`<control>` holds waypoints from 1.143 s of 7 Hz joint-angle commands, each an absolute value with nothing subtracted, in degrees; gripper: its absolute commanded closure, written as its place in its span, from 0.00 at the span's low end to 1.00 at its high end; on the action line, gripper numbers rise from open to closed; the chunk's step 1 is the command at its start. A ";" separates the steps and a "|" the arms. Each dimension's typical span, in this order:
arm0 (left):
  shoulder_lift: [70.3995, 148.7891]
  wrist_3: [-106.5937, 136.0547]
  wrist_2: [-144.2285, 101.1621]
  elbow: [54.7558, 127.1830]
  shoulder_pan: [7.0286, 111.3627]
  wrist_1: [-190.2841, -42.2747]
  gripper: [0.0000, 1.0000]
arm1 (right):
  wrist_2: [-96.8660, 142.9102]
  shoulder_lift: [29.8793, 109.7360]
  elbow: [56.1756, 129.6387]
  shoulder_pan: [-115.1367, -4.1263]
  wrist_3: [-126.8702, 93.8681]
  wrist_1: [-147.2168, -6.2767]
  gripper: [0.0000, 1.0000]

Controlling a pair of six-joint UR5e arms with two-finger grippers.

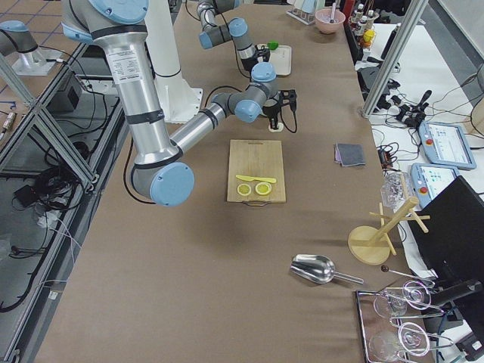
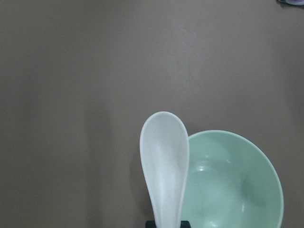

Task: Put spoon and bun in bowl

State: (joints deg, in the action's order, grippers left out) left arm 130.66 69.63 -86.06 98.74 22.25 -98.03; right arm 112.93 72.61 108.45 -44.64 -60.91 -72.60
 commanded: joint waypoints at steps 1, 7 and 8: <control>132.89 69.78 -85.69 96.51 21.97 -98.43 1.00 | 112.94 71.02 108.37 -44.56 -61.35 -72.51 1.00; 122.39 51.33 -88.21 106.32 32.55 -96.68 0.02 | 106.14 55.25 101.29 -36.07 -67.30 -73.21 1.00; 119.04 46.98 -93.90 107.39 38.52 -97.29 0.02 | 101.65 50.76 96.90 -32.73 -69.24 -72.86 1.00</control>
